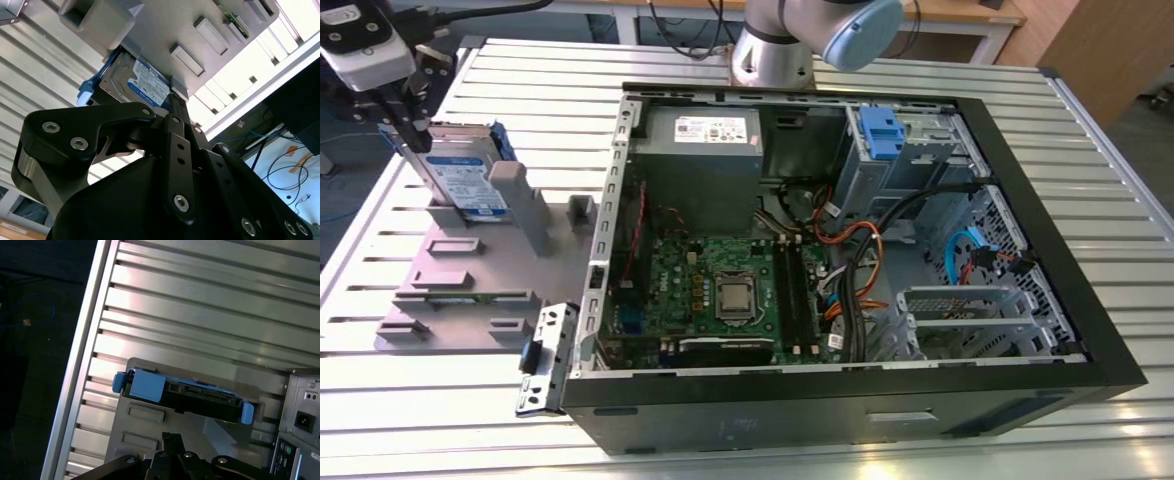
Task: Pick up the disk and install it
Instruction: 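Pick up the disk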
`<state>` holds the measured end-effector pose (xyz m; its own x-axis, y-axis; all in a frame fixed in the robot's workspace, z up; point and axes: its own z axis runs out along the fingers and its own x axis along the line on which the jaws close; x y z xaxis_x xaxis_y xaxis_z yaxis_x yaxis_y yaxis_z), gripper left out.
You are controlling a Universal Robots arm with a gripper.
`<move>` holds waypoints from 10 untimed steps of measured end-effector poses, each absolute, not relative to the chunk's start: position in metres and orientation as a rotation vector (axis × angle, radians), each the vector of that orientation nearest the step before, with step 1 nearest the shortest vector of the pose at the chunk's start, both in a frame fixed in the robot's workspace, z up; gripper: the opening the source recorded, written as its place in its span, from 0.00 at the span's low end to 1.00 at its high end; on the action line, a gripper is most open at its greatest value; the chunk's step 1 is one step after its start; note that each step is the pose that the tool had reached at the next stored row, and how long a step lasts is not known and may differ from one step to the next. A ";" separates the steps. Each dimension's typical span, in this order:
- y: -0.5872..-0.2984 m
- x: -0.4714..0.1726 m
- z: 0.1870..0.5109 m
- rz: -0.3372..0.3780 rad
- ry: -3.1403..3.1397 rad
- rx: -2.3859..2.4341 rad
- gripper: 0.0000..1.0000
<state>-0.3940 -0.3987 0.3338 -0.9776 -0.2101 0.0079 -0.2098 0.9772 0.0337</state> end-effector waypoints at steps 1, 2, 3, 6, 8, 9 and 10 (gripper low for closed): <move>-0.399 -0.394 0.334 -0.051 -3.112 0.335 0.11; -0.399 -0.394 0.334 -0.051 -3.111 0.339 0.11; -0.399 -0.394 0.334 -0.051 -3.111 0.343 0.11; -0.399 -0.394 0.334 -0.051 -3.109 0.356 0.11; -0.399 -0.394 0.334 -0.051 -3.108 0.364 0.11; -0.399 -0.394 0.334 -0.051 -3.108 0.368 0.11; -0.399 -0.394 0.334 -0.051 -3.107 0.373 0.11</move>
<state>-0.3940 -0.3987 0.3338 -0.9716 -0.2366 0.0080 -0.2363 0.9711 0.0337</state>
